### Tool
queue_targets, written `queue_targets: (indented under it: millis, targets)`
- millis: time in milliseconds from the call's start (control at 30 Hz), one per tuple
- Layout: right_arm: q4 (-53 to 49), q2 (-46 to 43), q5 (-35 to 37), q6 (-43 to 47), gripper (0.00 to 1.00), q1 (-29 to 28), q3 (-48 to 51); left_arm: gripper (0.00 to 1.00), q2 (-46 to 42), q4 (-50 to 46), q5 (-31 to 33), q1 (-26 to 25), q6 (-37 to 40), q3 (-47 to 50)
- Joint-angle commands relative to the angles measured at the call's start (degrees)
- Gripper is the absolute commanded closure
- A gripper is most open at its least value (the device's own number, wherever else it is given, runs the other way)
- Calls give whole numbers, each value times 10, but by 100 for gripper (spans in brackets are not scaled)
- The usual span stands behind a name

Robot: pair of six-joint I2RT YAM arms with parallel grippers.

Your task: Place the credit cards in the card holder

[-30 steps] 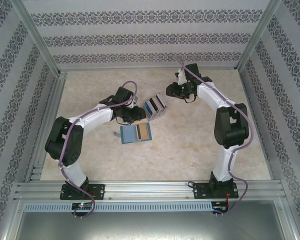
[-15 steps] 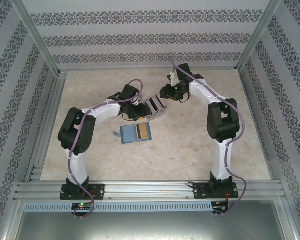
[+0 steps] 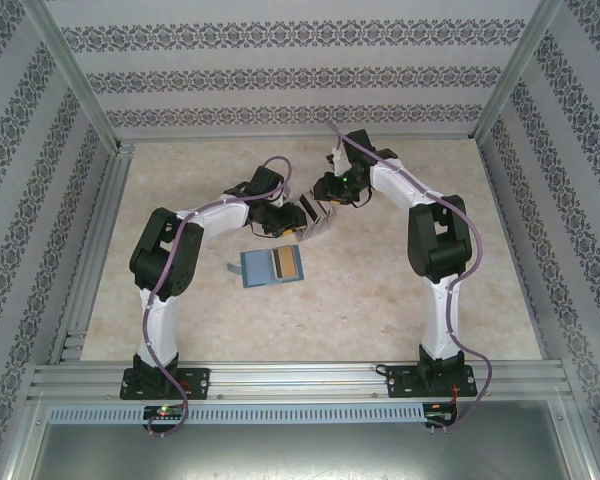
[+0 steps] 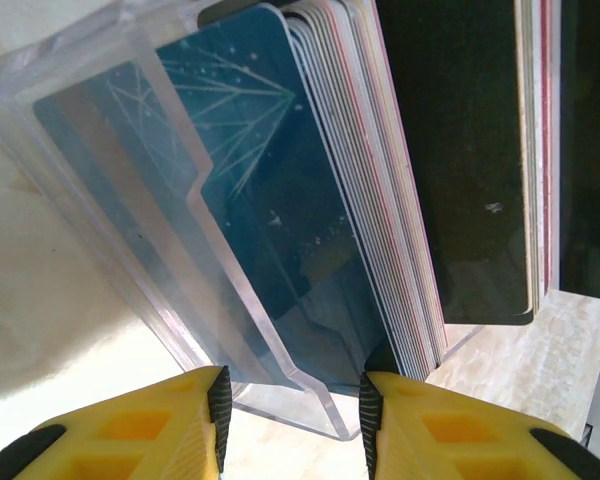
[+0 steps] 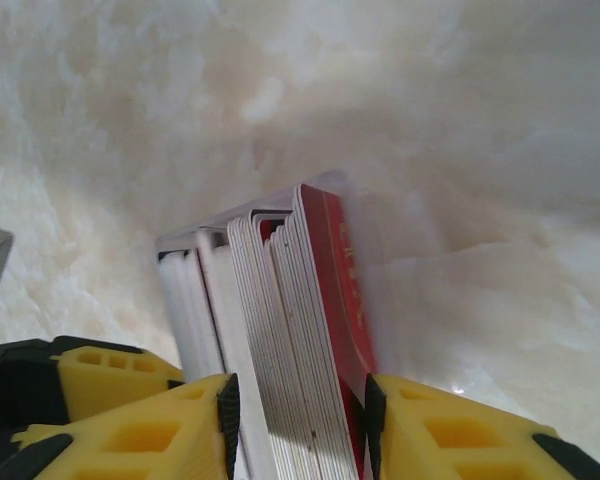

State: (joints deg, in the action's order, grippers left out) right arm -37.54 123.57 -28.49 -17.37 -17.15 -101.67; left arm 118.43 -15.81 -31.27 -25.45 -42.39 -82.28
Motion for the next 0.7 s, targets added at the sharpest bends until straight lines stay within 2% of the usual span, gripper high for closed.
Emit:
queue_targets:
  millis: [0,667]
  targets:
    - [-17,12,-13,12,59,-9,-18,58,21,30,-4,-3,-11,-10]
    - [-24,-27,-16,17,60,0,-16,58,20,34,-6,-3,-16,-4]
